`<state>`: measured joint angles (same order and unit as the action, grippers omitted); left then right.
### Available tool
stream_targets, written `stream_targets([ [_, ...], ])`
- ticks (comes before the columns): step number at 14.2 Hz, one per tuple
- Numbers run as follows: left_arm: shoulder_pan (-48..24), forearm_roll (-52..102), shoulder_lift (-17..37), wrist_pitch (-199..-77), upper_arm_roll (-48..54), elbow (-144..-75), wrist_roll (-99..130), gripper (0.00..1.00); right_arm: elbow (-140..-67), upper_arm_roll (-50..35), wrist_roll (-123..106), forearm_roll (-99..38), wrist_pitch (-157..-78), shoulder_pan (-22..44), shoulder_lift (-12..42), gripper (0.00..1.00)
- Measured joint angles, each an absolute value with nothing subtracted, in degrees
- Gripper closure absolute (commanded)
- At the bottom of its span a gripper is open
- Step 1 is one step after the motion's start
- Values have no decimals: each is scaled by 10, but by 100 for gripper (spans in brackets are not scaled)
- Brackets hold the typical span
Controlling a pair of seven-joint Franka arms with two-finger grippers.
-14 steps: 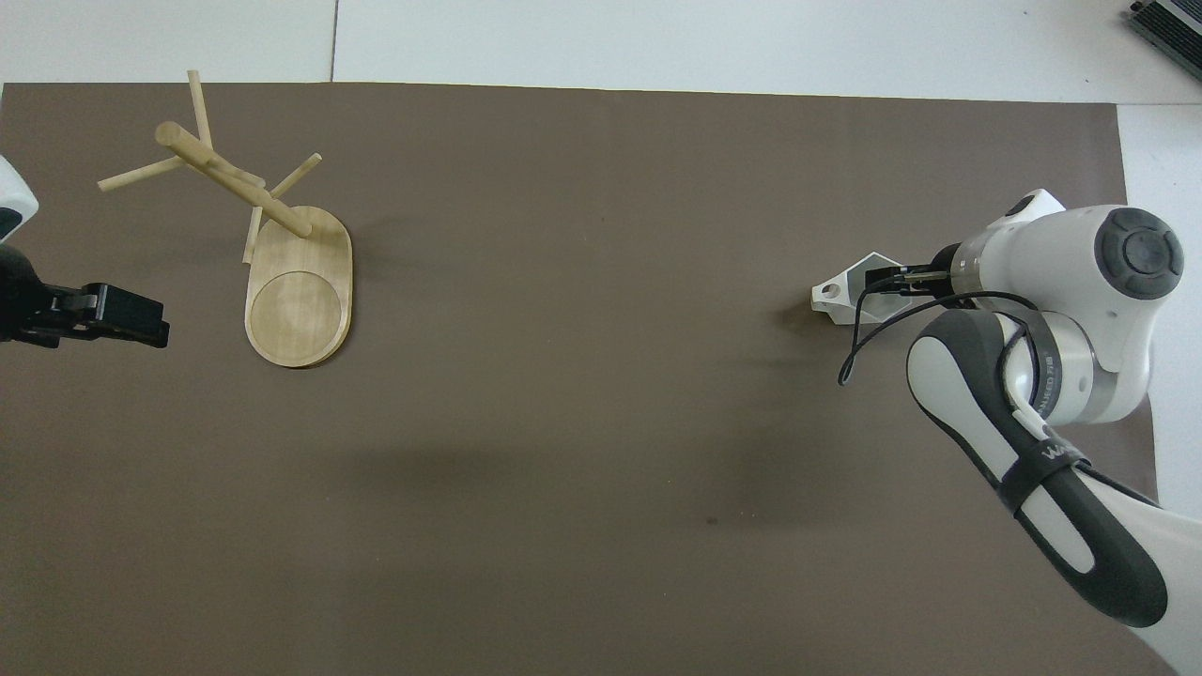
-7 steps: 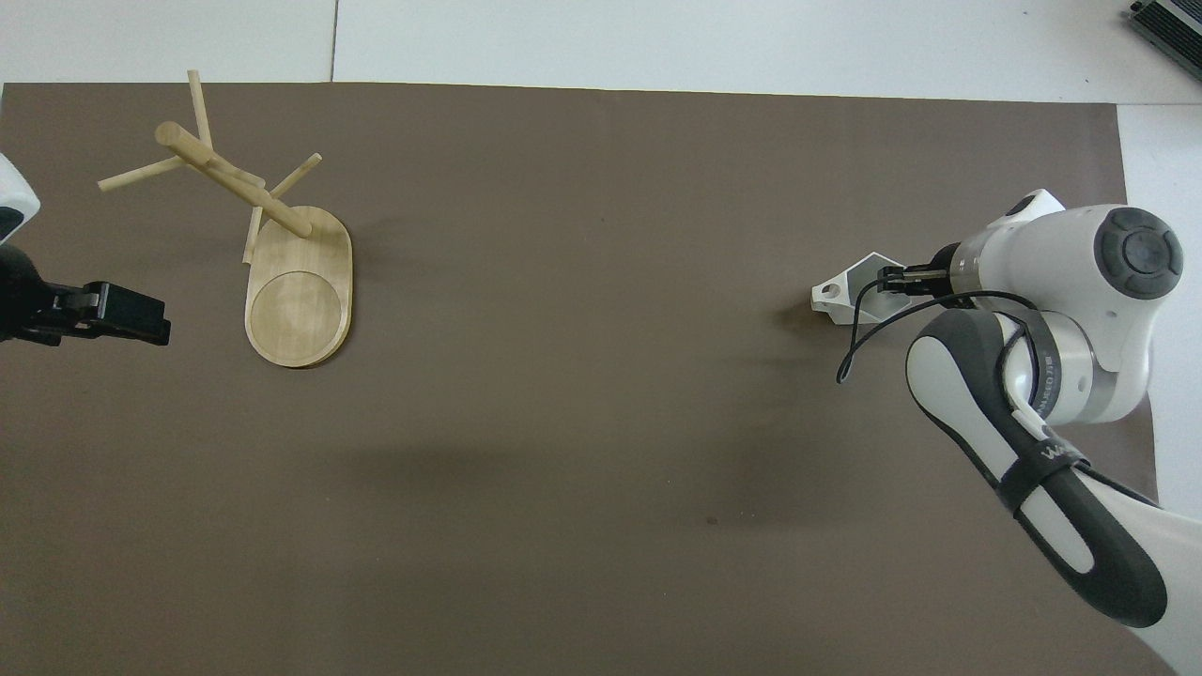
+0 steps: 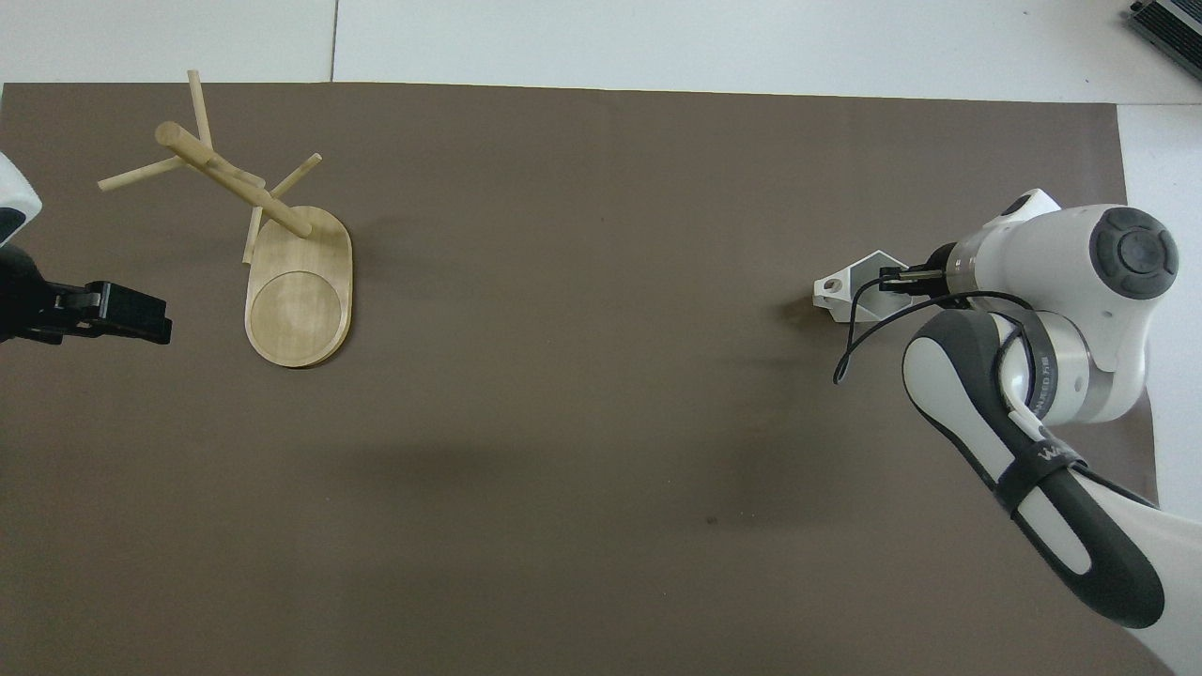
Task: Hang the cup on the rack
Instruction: 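Close the right gripper on the white cup's rim, then lift the cup with the right gripper while the left gripper advances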
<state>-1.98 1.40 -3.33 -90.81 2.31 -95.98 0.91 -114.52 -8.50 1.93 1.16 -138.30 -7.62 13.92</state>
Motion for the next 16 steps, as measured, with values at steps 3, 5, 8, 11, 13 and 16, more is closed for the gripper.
stream_targets([
  [3,-20,14,-36,-912,24,-965,9,0,-1145,-87,19,12,-1383,-76,139,100],
  [5,-20,14,-37,-912,24,-965,9,0,-1143,-87,19,12,-1379,-76,139,100],
  [8,-20,14,-37,-913,24,-966,9,0,-1122,-87,19,12,-1340,-76,139,100],
  [11,-20,14,-37,-913,24,-967,9,0,-1093,-88,19,12,-1292,-76,136,100],
  [13,-20,14,-38,-913,24,-968,9,0,-1071,-94,19,12,-1249,-76,133,100],
  [16,-20,14,-39,-913,24,-970,10,0,-1027,-102,19,12,-1194,-76,131,100],
])
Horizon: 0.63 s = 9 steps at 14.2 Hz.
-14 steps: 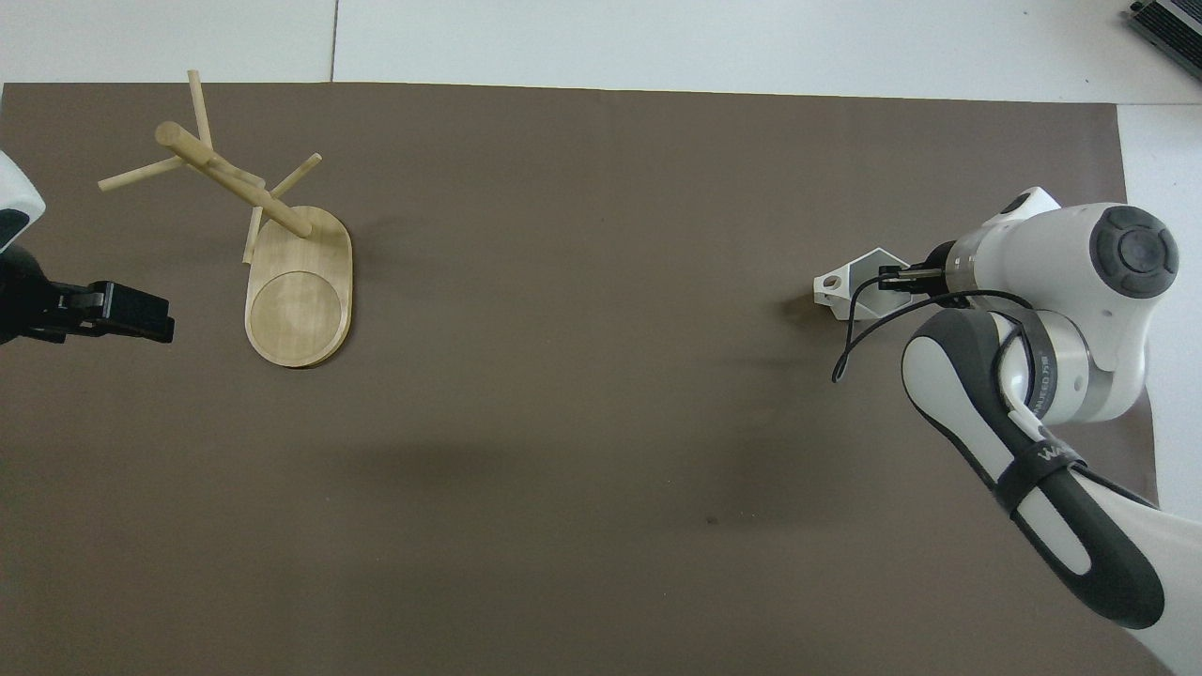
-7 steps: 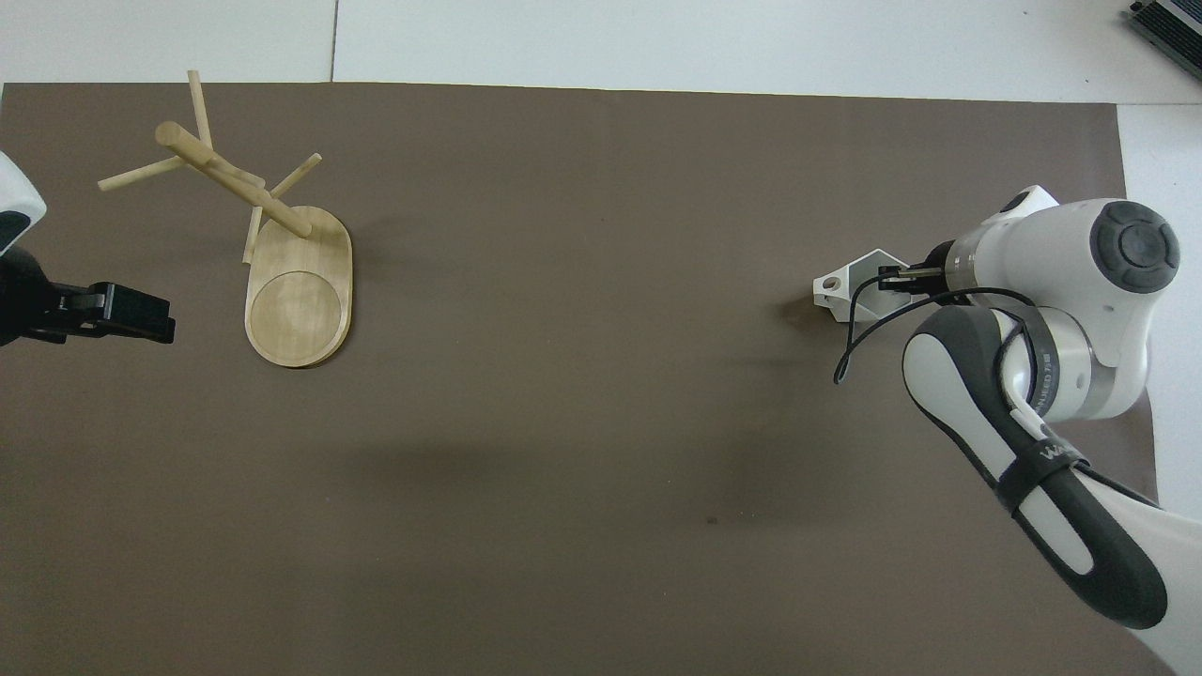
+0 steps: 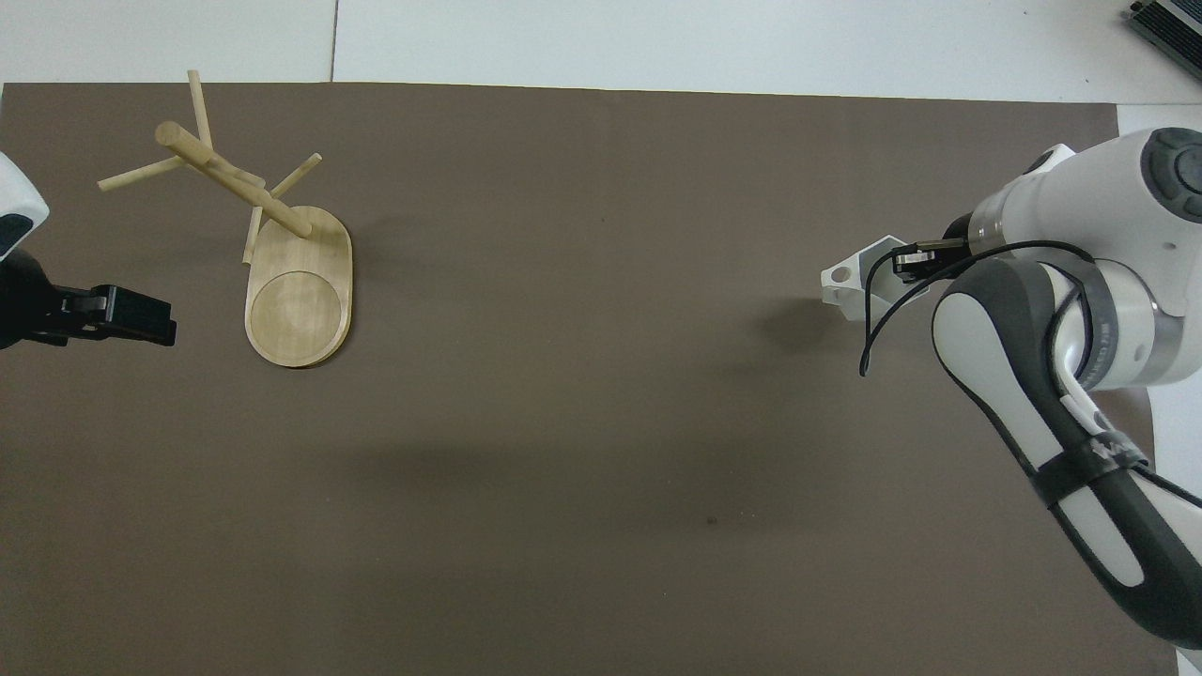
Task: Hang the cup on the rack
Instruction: 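Lift the cup with the right gripper while the left gripper advances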
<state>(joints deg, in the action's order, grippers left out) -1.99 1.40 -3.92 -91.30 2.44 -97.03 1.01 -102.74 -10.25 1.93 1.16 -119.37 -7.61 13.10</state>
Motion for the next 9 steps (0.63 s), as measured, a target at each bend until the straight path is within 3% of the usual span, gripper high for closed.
stream_targets([
  [9,-21,14,-40,-913,26,-971,10,0,-923,-118,19,5,-1056,-76,122,100],
])
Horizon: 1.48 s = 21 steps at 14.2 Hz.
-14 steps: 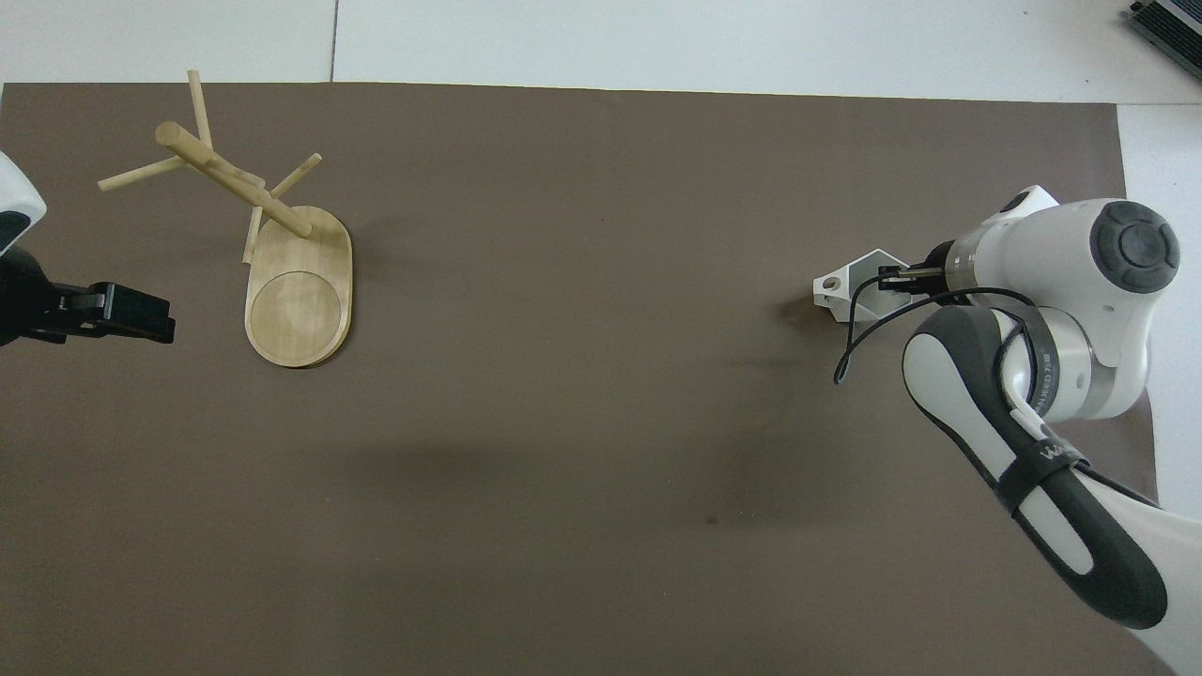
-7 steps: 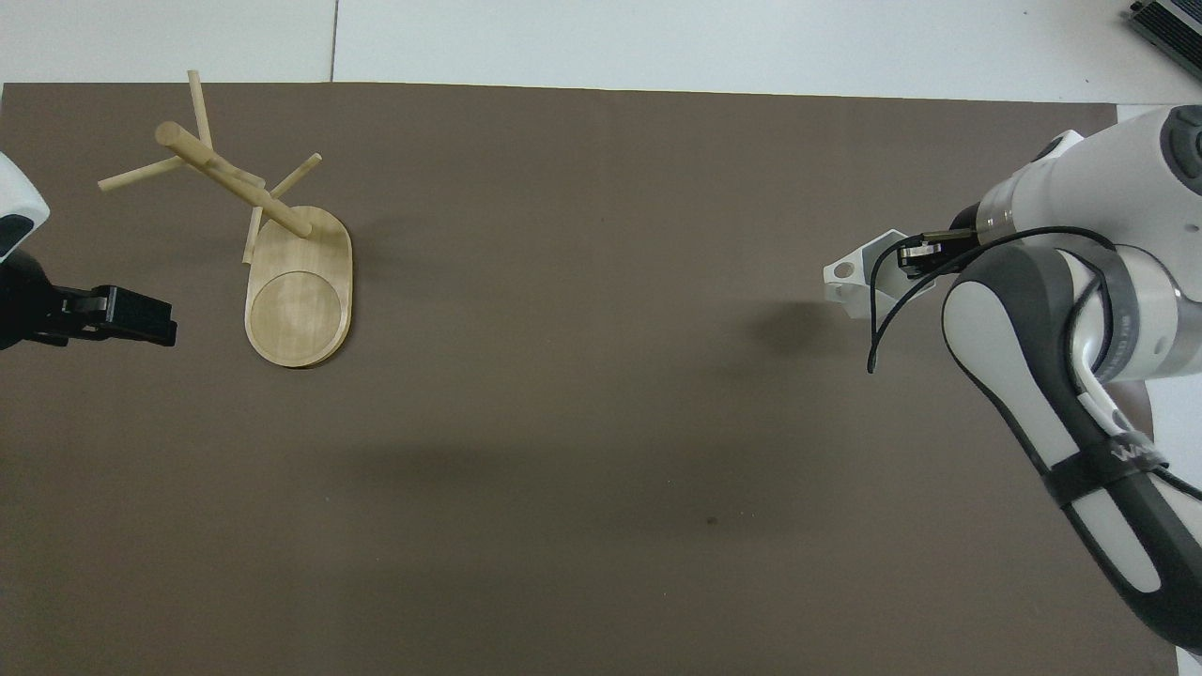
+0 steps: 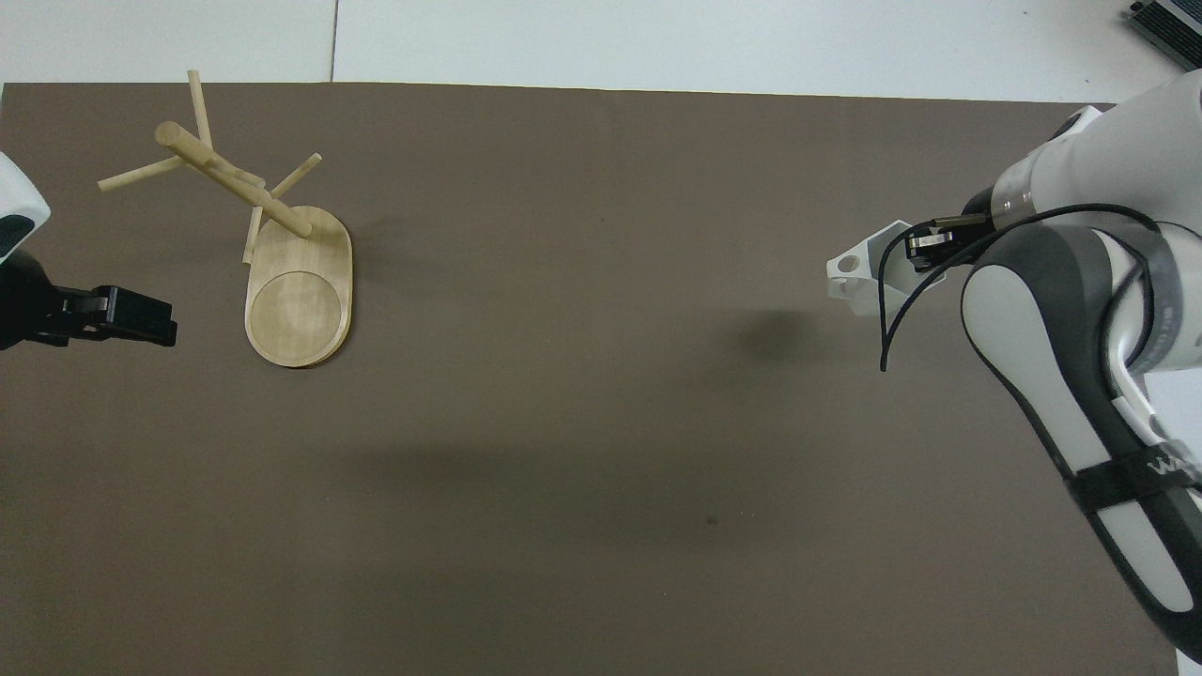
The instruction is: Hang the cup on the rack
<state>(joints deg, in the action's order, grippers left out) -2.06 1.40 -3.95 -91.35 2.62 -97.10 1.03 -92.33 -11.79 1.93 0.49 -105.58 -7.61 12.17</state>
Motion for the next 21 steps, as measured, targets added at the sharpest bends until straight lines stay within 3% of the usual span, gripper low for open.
stream_targets([
  [11,-34,14,-41,-929,27,-981,52,0,-917,-149,24,-176,-1030,-74,102,100],
  [21,-52,60,-49,-983,29,-1004,174,0,-915,-263,136,-256,-1061,-71,101,100],
])
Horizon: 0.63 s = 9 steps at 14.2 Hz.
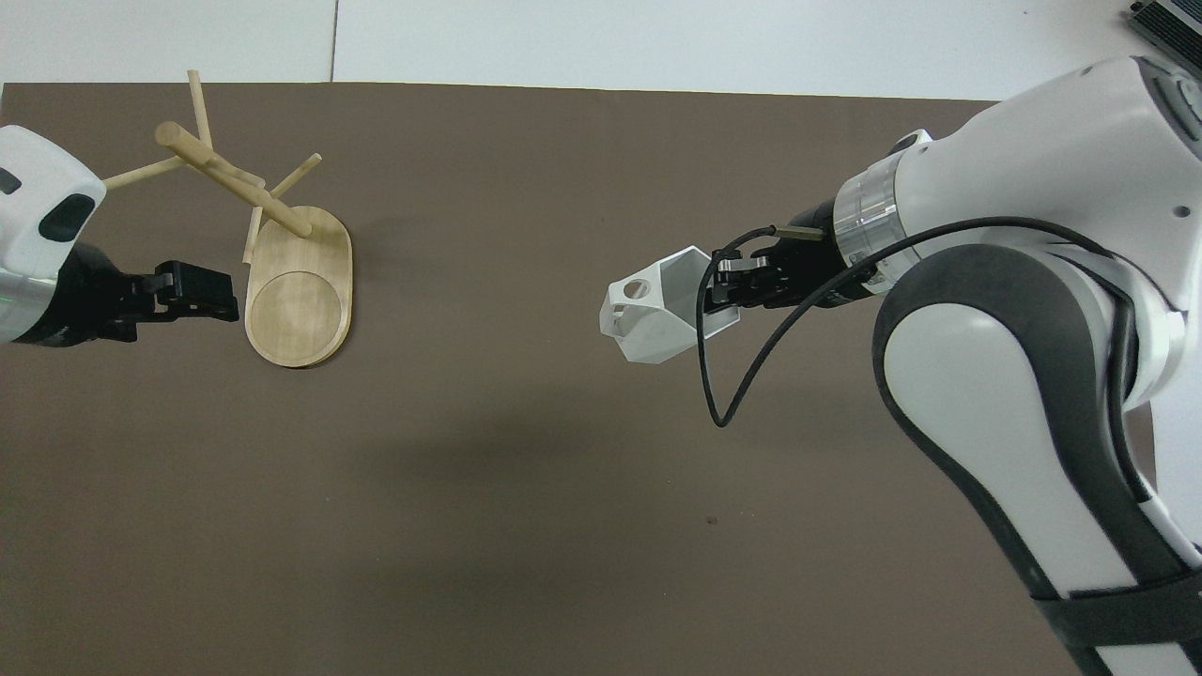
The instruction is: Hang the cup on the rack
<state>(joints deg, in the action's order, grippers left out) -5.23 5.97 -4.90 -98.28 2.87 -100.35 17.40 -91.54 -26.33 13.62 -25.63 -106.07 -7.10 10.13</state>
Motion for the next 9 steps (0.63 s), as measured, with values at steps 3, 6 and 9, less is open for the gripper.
stream_targets([
  [3,-52,97,-49,-984,29,-1004,263,0,-916,-300,191,-264,-1095,-71,102,100],
  [6,-53,141,-49,-982,29,-1005,379,0,-918,-323,242,-297,-1134,-70,102,100],
  [9,-50,194,-49,-982,26,-1006,517,0,-925,-351,293,-308,-1196,-71,105,100],
])
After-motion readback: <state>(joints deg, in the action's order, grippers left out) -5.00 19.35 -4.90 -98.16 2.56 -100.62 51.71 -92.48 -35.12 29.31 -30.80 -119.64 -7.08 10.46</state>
